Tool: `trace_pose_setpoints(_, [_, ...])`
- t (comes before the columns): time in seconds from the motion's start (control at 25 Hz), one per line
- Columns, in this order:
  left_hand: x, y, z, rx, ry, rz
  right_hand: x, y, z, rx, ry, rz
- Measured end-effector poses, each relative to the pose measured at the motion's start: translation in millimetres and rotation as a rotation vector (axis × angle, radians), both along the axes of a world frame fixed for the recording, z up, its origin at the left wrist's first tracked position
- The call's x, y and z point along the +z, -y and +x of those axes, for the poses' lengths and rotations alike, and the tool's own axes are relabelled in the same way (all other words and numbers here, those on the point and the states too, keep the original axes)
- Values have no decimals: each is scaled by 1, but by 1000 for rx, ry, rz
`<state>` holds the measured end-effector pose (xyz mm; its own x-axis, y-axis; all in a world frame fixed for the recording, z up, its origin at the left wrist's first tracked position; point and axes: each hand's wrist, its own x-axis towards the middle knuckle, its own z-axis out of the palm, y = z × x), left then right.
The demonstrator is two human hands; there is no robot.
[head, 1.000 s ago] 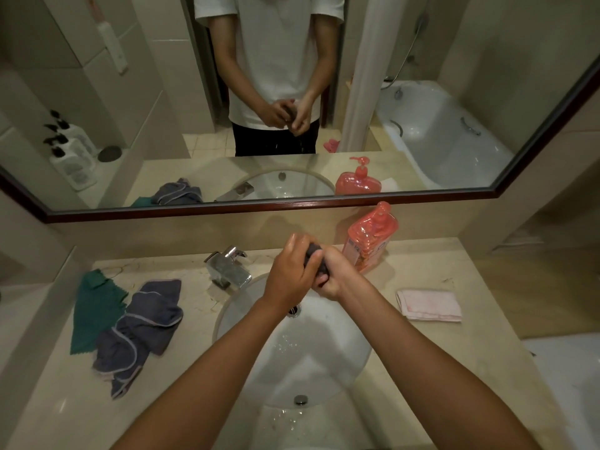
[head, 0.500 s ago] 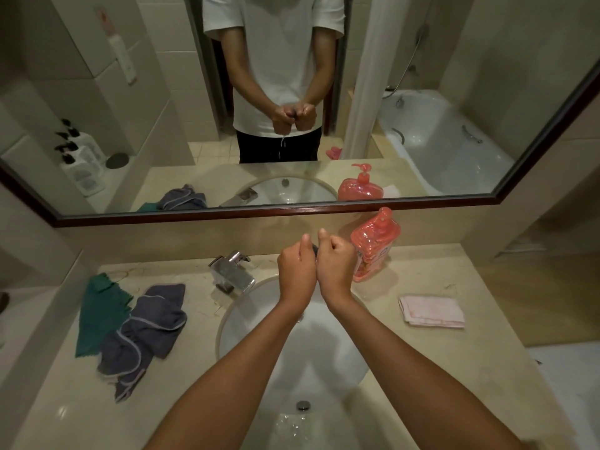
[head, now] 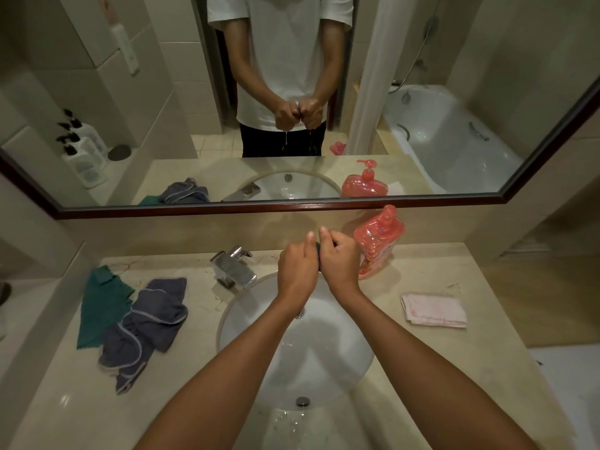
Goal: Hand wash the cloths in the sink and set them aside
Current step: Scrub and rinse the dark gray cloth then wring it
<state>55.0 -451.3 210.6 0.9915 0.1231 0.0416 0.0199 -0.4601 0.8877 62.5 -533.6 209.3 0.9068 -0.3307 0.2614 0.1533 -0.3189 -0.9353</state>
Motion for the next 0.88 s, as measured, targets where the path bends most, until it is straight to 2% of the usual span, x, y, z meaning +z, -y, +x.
trace_pose_setpoints(0.24, [-16,3,2,47,-58,-100,-20,0,0,0,-63,43])
trace_pose_setpoints(0.52, [-26,4,2,19,51,-32,-30,-2,0,-18,-37,73])
trace_pose_setpoints(0.88, [-35,8,-1,5,-147,-20,-40,4,-4,-42,-233,81])
